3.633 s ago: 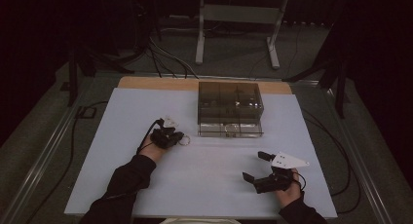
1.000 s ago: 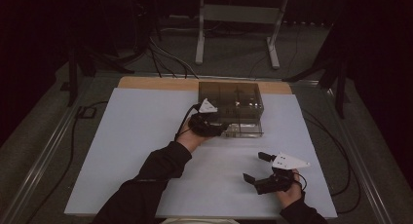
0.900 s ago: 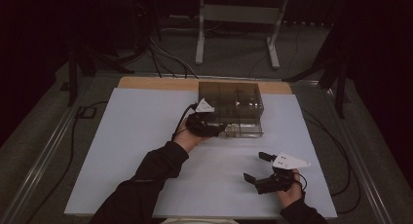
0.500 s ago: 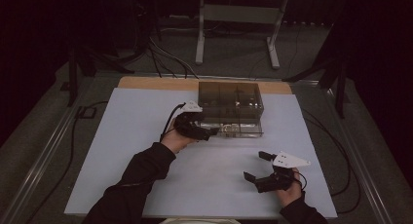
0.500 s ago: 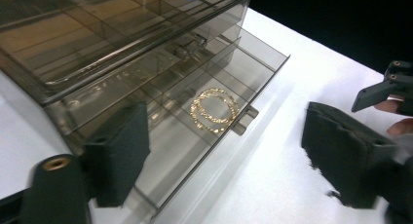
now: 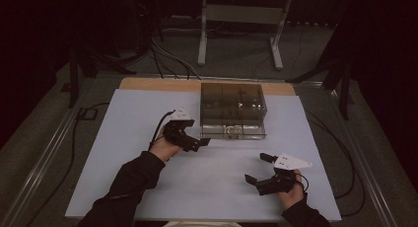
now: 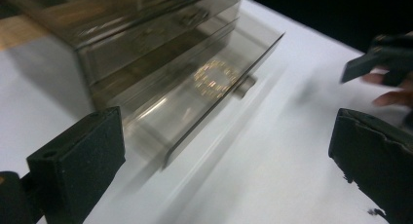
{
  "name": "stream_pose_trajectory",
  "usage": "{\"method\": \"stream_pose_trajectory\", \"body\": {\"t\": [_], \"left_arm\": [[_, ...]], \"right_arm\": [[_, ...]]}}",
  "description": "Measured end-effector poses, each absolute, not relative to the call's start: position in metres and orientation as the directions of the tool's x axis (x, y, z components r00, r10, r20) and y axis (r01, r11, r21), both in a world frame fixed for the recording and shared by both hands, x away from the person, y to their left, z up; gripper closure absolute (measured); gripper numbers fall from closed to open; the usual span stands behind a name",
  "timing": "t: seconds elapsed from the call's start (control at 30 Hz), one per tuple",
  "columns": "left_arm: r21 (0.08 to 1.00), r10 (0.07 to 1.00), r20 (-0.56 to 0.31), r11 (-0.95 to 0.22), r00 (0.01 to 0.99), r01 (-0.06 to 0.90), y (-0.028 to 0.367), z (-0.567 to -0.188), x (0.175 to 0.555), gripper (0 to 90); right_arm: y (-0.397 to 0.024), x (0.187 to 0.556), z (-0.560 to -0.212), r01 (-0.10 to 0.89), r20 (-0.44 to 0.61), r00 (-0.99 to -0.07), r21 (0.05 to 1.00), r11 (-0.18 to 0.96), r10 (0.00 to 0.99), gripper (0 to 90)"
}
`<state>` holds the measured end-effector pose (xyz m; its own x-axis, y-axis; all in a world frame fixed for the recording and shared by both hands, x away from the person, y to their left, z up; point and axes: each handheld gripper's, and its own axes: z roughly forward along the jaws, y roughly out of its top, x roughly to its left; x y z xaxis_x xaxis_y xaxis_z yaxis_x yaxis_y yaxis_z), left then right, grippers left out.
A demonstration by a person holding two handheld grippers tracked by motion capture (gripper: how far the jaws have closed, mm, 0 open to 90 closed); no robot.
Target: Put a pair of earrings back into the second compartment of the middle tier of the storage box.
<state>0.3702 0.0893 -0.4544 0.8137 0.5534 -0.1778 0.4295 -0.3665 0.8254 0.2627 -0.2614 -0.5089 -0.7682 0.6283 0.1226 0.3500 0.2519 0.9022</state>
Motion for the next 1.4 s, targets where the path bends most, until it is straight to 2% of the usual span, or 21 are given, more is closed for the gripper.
{"method": "stream_pose_trajectory", "body": {"t": [0.03,0.47,0.67,1.4], "left_arm": [[0.824,0.552,-0.199,-0.353,0.81,0.443,0.093,-0.456,0.367,0.8],[0.828,0.577,-0.219,-0.318,0.787,0.463,0.125,-0.475,0.35,0.8],[0.829,0.585,-0.197,-0.329,0.787,0.452,0.139,-0.484,0.337,0.8],[0.823,0.641,-0.208,-0.293,0.739,0.486,0.196,-0.499,0.296,0.8]], "right_arm": [[-0.261,0.263,-0.509,0.351,0.124,-0.768,0.902,0.251,0.628,0.0],[-0.261,0.263,-0.509,0.352,0.125,-0.767,0.902,0.25,0.629,0.0],[-0.261,0.263,-0.509,0.352,0.125,-0.767,0.902,0.25,0.629,0.0],[-0.261,0.262,-0.508,0.35,0.119,-0.769,0.901,0.258,0.628,0.0]]}}
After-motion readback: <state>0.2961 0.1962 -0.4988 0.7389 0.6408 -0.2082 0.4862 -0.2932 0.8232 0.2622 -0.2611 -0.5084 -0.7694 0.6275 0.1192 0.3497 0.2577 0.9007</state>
